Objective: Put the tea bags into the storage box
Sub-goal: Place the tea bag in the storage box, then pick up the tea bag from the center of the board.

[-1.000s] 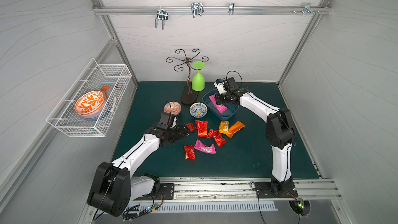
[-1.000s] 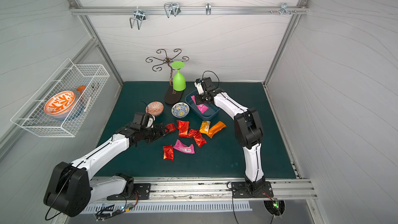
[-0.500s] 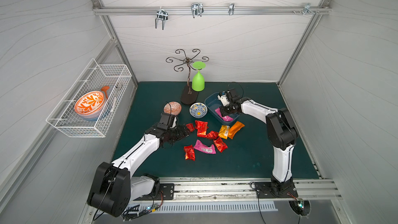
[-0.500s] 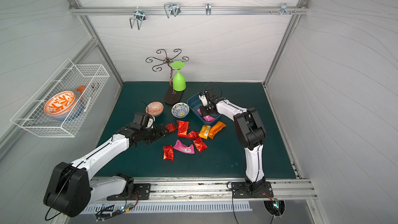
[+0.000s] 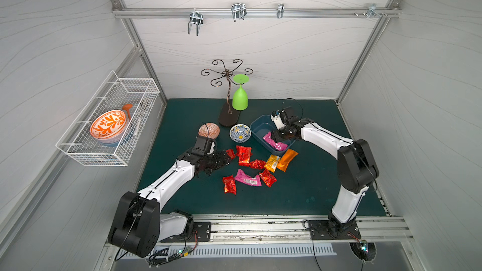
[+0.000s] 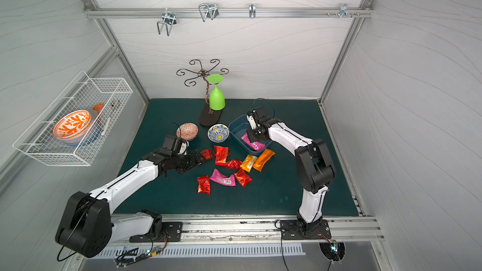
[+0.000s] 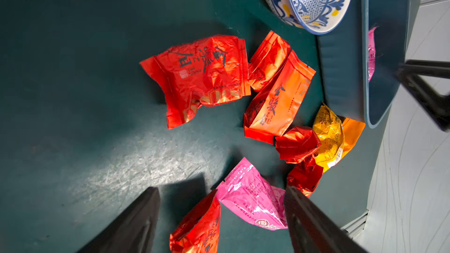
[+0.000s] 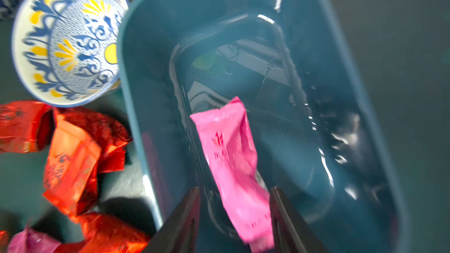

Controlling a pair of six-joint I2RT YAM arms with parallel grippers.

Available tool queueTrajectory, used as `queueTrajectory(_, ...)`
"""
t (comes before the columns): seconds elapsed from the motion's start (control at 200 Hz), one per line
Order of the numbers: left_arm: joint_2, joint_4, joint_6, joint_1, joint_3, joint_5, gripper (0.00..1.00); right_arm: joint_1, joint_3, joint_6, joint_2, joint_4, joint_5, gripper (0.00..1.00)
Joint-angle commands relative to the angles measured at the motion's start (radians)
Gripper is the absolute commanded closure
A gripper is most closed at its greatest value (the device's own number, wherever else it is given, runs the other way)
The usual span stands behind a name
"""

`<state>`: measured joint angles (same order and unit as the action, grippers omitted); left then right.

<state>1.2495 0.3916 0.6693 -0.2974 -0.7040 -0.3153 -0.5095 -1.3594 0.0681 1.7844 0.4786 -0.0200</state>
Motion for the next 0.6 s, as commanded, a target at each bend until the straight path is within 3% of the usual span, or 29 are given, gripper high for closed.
queueTrajectory(0.0, 0.020, -0.033, -0.009, -0.011, -0.056, -0.011, 0.16, 0.021, 0.028, 0.097, -0.167, 0.087, -0.032, 0.46)
queueTrajectory(0.36, 0.095, -0.034, -0.025, -0.037, -0.120, -0.018, 0.16, 0.183, 0.429, 0.386, -0.584, 0.109, 0.115, 0.48)
queueTrajectory(0.595, 0.150, -0.011, -0.031, -0.049, -0.174, -0.025, 0.16, 0.263, 0.641, 0.543, -0.652, -0.031, 0.295, 0.51)
